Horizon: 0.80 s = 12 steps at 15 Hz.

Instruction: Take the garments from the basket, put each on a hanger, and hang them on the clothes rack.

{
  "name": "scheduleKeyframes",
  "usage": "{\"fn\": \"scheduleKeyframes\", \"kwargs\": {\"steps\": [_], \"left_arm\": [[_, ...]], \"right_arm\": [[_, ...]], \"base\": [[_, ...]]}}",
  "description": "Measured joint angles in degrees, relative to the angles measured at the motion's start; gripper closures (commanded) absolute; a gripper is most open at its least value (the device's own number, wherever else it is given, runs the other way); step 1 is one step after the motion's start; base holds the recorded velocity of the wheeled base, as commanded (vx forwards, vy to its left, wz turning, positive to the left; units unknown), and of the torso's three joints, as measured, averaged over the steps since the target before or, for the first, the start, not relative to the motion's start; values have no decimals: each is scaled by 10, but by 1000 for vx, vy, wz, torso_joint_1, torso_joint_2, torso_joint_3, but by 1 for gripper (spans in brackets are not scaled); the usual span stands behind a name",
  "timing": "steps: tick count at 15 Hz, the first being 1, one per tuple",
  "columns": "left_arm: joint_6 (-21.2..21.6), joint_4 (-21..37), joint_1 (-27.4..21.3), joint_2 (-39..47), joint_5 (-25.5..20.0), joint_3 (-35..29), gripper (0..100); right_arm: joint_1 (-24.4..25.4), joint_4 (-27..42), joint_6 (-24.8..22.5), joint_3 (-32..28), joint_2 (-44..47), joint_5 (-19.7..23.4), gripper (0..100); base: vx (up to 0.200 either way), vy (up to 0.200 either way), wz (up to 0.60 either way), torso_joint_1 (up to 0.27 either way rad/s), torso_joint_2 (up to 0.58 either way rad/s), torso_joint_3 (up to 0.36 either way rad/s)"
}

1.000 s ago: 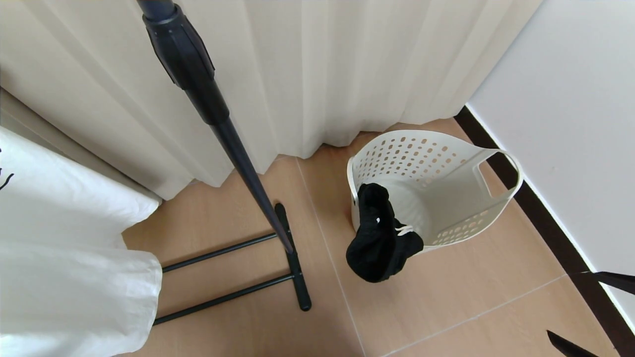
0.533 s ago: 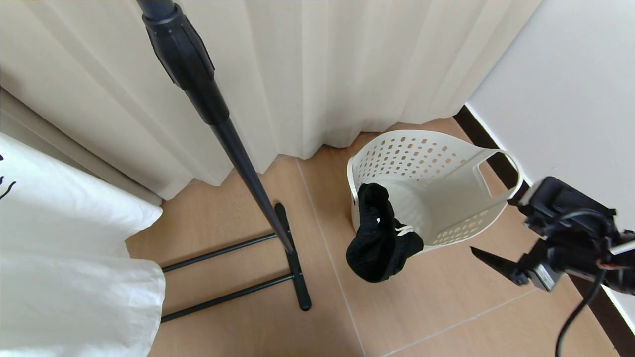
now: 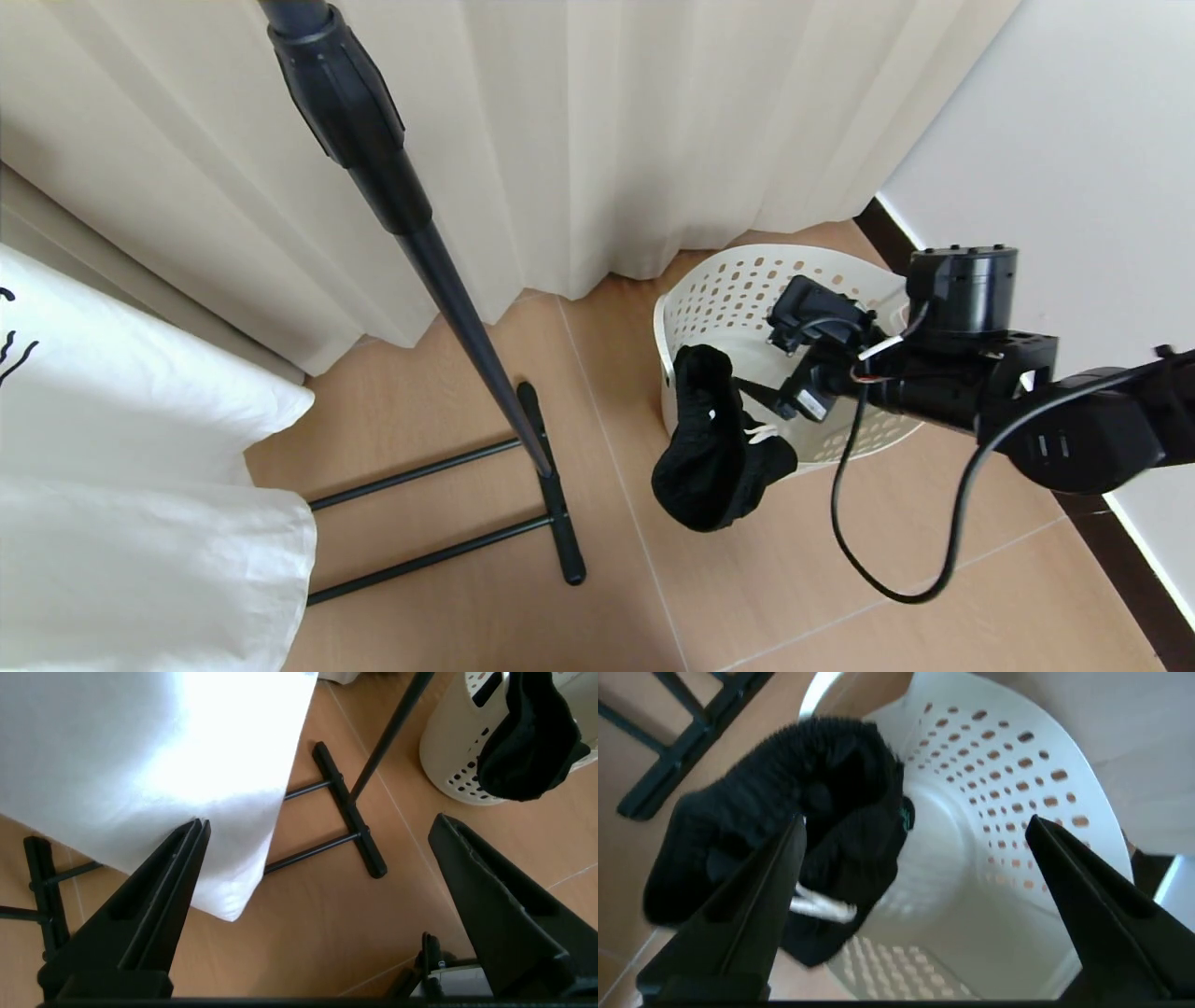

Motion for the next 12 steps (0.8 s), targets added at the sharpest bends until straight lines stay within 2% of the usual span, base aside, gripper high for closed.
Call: {"fn": "scheduleKeyframes", "kwargs": {"steps": [2, 8, 12], "left_arm": [[0, 0, 0, 0, 0, 0, 0], [0, 0, 0, 0, 0, 0, 0], [0, 0, 0, 0, 0, 0, 0]], "right_arm": [[7, -51, 10, -19, 47, 3, 0], [9, -53, 44, -64, 109, -4, 0], [2, -52, 60, -95, 138, -24, 0]], "base": [[0, 0, 0, 0, 0, 0], [0, 0, 0, 0, 0, 0], [0, 0, 0, 0, 0, 0]]}}
